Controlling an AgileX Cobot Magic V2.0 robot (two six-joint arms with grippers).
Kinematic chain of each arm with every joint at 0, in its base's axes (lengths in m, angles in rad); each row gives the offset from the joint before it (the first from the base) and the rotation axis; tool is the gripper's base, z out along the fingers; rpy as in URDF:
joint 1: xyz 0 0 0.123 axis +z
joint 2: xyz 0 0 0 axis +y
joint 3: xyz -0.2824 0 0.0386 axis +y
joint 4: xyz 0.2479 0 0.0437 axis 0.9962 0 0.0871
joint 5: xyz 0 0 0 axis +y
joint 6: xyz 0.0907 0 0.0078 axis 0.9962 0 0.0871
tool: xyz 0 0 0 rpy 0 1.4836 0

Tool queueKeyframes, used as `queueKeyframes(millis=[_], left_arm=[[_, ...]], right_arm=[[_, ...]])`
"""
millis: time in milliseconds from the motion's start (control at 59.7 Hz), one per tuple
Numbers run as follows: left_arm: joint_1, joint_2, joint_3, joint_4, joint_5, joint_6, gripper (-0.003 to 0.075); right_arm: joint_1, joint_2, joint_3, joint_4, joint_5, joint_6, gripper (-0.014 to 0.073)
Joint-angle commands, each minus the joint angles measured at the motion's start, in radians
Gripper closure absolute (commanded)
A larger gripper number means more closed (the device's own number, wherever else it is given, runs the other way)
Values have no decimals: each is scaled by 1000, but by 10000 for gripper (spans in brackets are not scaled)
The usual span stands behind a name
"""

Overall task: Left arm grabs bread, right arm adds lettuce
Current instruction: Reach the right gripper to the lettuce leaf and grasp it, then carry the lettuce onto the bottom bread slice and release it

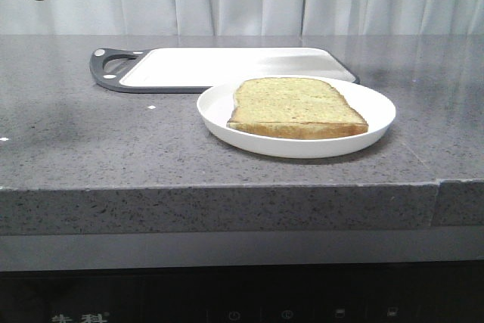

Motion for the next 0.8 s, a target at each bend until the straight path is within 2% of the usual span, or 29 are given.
queueKeyframes(millis=[0,184,301,435,636,720,787], left_arm=[[3,-4,-28,-12,-83,-10,741],[3,-4,-28,-14,-83,-10,741],[3,-4,-28,-14,-83,-10,741],[3,-4,-28,-14,-83,-10,741],[3,-4,-28,-14,-83,-10,741],[3,-4,-28,-14,-81,-10,741],[3,-4,-28,-14,-79,-10,741]], right_arm=[[12,-198,142,56,-127,-7,508],[80,-399,489,62,-284,-7,508],[143,-441,626,63,-352,-7,508],[194,-424,673,63,-382,-7,508],[196,-376,674,62,-389,-7,501],[196,-365,674,62,-380,-7,456],[196,-358,674,62,-373,-7,384]])
